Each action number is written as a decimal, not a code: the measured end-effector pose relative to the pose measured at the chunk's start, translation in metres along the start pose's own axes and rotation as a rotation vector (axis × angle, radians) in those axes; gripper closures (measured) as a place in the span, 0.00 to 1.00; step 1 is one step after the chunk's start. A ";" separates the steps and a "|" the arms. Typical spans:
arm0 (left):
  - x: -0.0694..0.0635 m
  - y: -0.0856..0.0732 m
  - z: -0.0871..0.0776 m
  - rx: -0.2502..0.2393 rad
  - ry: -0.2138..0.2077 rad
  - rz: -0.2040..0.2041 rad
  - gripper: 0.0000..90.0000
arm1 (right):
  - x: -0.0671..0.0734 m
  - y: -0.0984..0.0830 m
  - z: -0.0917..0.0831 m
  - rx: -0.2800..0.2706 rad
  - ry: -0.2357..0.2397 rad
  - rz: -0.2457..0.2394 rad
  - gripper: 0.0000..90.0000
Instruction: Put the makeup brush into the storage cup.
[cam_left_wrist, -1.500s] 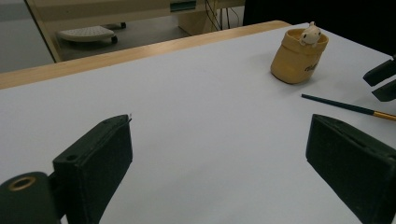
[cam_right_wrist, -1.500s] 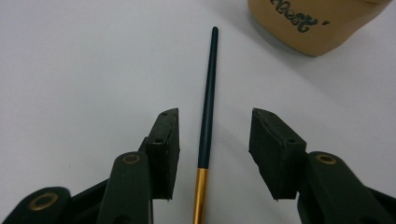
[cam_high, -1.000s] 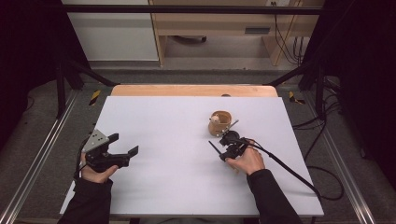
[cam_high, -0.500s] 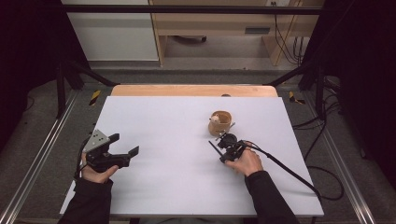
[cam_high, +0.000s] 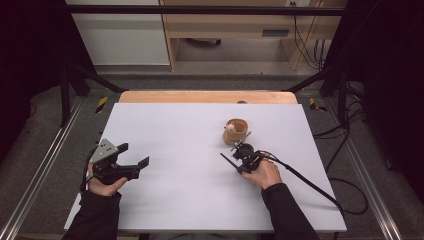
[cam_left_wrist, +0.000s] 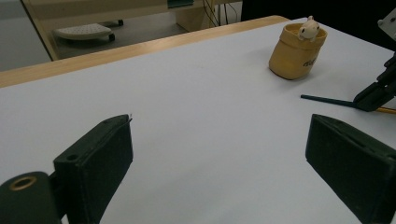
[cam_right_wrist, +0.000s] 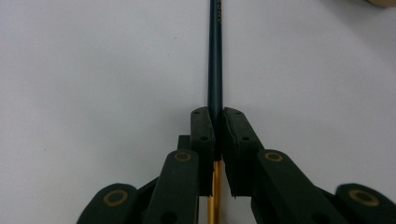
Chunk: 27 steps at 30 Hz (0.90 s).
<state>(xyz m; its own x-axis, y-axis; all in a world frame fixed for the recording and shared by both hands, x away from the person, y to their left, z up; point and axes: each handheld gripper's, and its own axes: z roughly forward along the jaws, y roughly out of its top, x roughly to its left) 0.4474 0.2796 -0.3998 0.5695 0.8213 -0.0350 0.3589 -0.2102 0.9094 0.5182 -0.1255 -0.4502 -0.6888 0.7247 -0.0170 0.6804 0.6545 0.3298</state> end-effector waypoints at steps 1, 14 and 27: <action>0.000 0.000 0.000 0.001 0.000 0.000 0.08 | 0.001 0.000 -0.001 0.006 0.006 0.019 0.93; -0.002 0.002 0.000 -0.001 -0.006 0.011 0.08 | 0.000 0.000 -0.022 -0.074 0.095 0.024 0.93; -0.013 0.011 0.001 -0.008 -0.045 0.058 0.08 | 0.005 0.001 -0.060 -0.224 0.166 -0.015 0.93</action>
<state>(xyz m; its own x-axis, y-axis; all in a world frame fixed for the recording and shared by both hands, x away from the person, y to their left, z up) 0.4445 0.2662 -0.3899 0.6219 0.7831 -0.0001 0.3185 -0.2528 0.9136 0.5003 -0.1340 -0.3934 -0.7427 0.6578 0.1250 0.6099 0.5876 0.5318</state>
